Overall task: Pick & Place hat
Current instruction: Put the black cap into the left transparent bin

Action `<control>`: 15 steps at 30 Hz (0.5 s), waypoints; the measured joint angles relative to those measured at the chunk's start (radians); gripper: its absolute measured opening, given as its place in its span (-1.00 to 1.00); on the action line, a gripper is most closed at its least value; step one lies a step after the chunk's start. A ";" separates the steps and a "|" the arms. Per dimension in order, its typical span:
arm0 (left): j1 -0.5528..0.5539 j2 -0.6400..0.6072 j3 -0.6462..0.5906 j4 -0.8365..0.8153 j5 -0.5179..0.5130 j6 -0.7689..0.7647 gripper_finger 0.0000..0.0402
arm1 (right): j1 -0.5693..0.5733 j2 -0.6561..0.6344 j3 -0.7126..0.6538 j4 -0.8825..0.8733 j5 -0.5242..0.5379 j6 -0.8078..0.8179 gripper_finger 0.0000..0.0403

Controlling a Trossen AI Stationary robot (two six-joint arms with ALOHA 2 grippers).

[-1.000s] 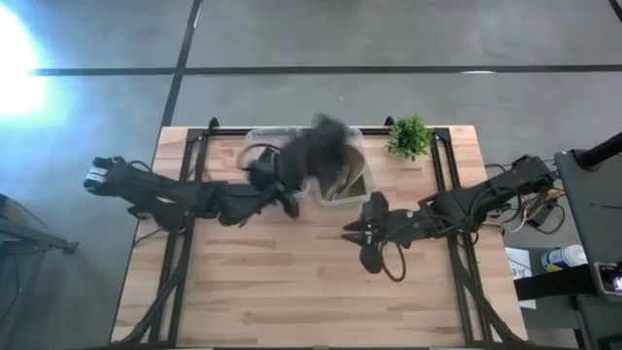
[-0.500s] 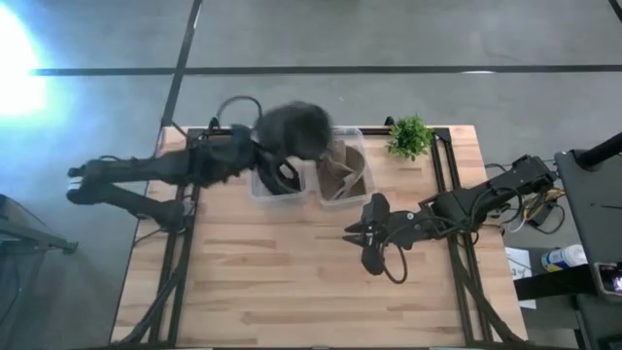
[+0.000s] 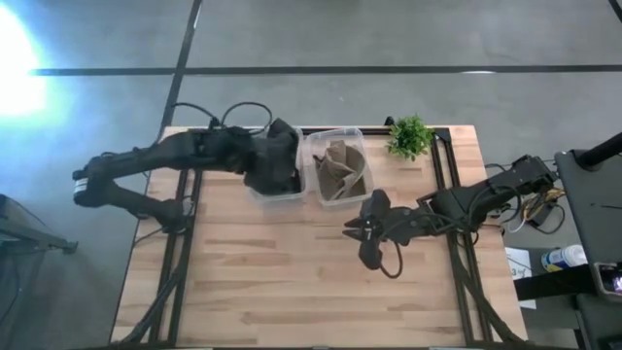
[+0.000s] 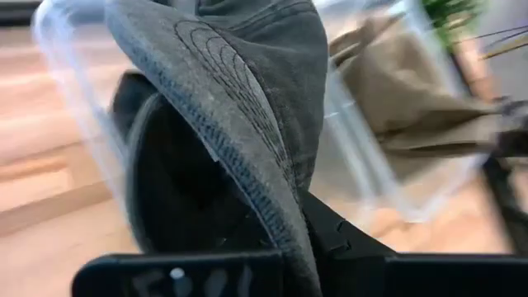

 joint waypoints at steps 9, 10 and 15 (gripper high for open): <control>0.007 0.227 0.006 0.060 -0.039 0.001 -0.97 | -0.013 0.000 0.000 0.001 0.021 0.033 -0.58; 0.011 0.253 0.006 0.073 -0.026 0.008 -0.97 | -0.013 0.000 0.000 0.000 0.021 0.035 -0.58; 0.020 0.363 0.005 0.044 0.151 0.045 -0.96 | -0.012 0.000 0.000 -0.005 0.022 0.041 -0.58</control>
